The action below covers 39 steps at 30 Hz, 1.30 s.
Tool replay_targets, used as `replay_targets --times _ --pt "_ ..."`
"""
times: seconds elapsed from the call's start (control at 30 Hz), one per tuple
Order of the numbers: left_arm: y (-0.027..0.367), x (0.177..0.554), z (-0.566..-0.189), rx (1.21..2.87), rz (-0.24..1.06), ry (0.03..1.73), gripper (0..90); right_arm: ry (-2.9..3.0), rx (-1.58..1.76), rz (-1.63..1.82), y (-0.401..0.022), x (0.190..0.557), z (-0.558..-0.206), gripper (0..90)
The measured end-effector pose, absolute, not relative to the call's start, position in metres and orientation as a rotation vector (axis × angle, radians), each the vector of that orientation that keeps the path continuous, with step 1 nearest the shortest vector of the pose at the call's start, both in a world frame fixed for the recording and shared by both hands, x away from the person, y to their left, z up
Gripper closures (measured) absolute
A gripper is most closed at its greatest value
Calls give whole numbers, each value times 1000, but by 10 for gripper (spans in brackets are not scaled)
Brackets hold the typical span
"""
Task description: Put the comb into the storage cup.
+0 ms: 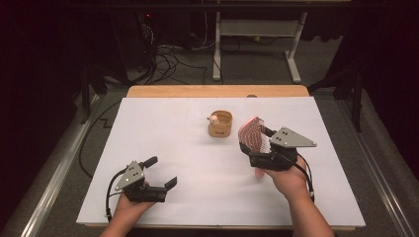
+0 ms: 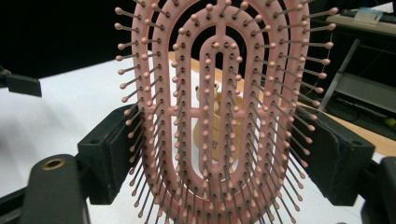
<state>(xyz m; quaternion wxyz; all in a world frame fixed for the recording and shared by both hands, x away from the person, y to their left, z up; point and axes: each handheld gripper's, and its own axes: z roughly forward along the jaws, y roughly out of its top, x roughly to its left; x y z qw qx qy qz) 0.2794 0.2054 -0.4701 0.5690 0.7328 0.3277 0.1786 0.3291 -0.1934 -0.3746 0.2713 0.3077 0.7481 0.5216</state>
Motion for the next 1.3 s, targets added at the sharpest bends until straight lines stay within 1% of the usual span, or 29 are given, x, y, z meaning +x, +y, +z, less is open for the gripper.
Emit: replay_targets --times 0.53,0.83,1.0,1.3 --pt "206 279 -470 1715 409 790 0 1929 798 1479 -198 320 -381 199" --pt "200 278 -466 1735 428 779 0 1933 794 1471 -197 319 -388 199" --pt "196 278 -458 1748 439 798 0 1921 767 1478 -193 318 -387 198" --pt "187 281 -448 1766 447 780 0 1896 737 1505 -184 323 -375 198"
